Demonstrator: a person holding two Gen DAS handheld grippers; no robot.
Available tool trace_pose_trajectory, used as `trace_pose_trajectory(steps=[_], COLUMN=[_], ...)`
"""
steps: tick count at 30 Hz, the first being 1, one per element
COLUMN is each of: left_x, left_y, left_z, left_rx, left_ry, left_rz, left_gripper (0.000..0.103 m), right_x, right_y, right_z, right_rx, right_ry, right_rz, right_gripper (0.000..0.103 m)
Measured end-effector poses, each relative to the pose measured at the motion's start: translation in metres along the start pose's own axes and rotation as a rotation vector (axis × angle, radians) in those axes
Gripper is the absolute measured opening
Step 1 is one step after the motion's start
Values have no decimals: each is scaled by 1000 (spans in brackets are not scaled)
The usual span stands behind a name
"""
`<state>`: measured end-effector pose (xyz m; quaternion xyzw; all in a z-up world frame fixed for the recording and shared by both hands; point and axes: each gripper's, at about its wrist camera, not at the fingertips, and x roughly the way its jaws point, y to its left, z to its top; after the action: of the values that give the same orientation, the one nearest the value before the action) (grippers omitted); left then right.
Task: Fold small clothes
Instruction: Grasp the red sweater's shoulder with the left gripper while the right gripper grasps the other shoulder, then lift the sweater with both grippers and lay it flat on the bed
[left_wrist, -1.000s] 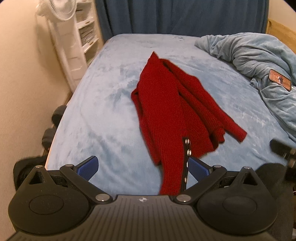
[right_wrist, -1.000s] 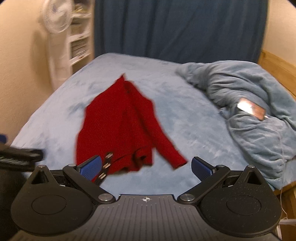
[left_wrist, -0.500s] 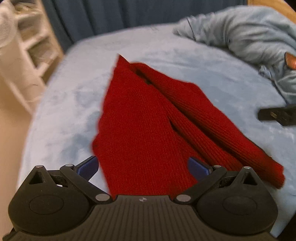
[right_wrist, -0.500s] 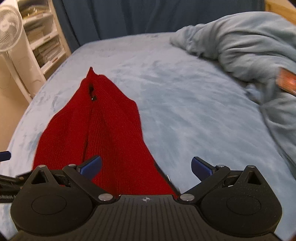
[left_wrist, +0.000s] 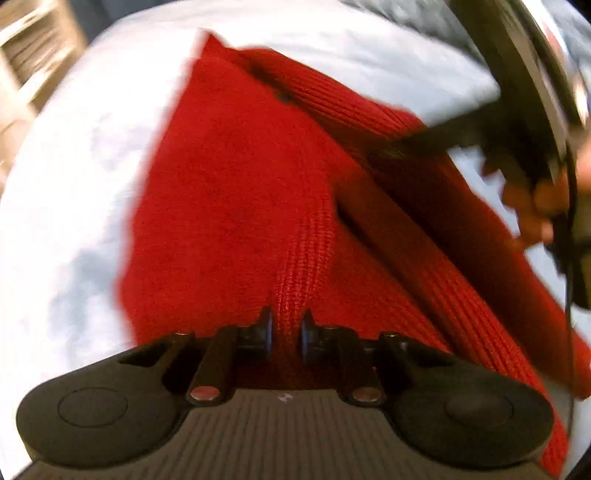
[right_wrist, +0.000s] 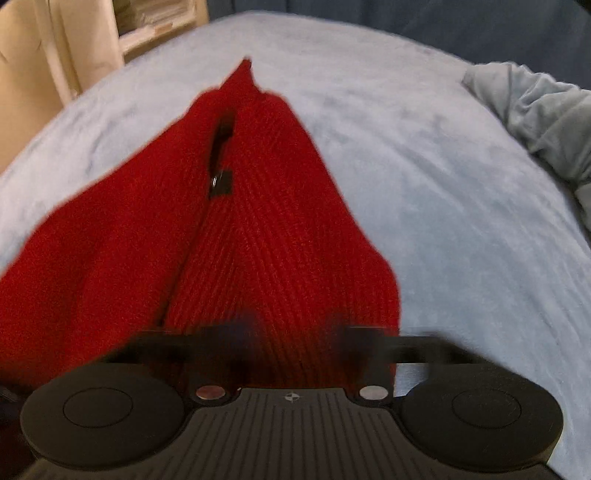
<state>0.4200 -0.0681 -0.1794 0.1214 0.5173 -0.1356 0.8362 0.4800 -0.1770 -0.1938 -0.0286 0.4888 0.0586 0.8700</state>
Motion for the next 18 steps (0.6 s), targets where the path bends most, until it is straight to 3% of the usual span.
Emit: trace_pose_trajectory(steps=[1,4,7,10,14,18], left_x=[-12,-55,-84,-105,-156,-230], left_y=[14,72,138,194,222,224], left_z=[-1,-2,8,16,8,-22], left_rx=[-22,-85,-131,-208,-293,-339], left_ry=[-21,-96,-147,-188,-258,-368], left_rz=[23,130,351,478,495,477], left_gripper=[14,14,13,13,13,13], right_x=[-8,-54,-107,-154,-241,-342], right_y=[-2,-17,-53,-91,-96,-85], right_z=[0,-1,3,10,-8,-59], right_rx=[11,-26,-25,67,99,103], right_ry=[-22,-144,-231,-275,-423,-614], right_rz=[-8,-162,-338,-401,-430,-455], right_gripper=[15,14,14,14,14,14])
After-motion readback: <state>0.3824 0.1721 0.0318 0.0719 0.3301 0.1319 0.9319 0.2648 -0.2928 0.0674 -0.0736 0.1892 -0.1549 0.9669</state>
